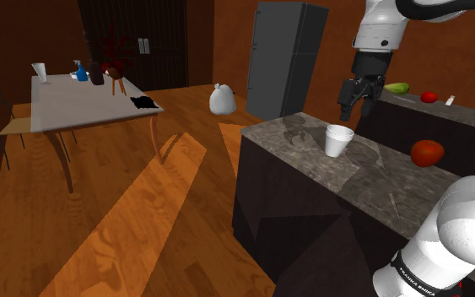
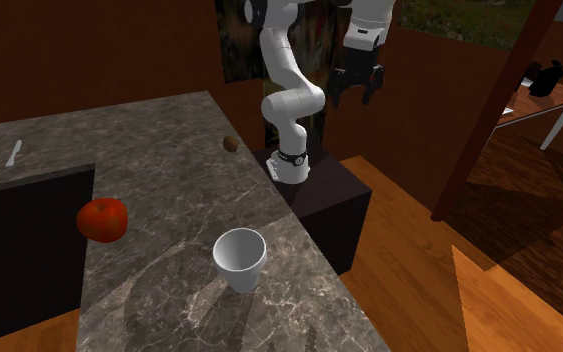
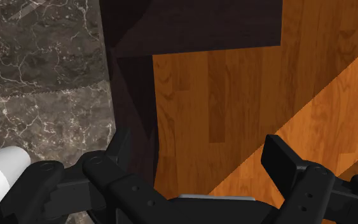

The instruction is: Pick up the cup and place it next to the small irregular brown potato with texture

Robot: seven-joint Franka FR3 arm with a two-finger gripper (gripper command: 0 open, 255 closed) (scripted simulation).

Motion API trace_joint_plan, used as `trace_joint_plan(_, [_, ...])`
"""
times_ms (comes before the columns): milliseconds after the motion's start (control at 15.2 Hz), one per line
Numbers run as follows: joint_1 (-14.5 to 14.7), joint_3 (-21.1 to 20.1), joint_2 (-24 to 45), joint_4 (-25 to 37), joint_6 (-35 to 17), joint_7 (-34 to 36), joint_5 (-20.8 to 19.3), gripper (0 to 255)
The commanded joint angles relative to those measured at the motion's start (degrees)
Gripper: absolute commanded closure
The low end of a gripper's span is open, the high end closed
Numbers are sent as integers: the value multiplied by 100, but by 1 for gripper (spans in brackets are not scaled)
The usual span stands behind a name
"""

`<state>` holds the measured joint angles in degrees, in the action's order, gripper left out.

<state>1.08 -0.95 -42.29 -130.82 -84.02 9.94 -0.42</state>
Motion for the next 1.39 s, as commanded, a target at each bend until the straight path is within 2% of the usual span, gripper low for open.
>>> trace_joint_plan(0, [0,0,0,0,0,0,0,0])
trace_joint_plan(660, [-381,881,788,-439,-1407,-939,-745,0])
trace_joint_plan(1320, [-682,1750,2218,-157,-2817,-1829,-1112,0])
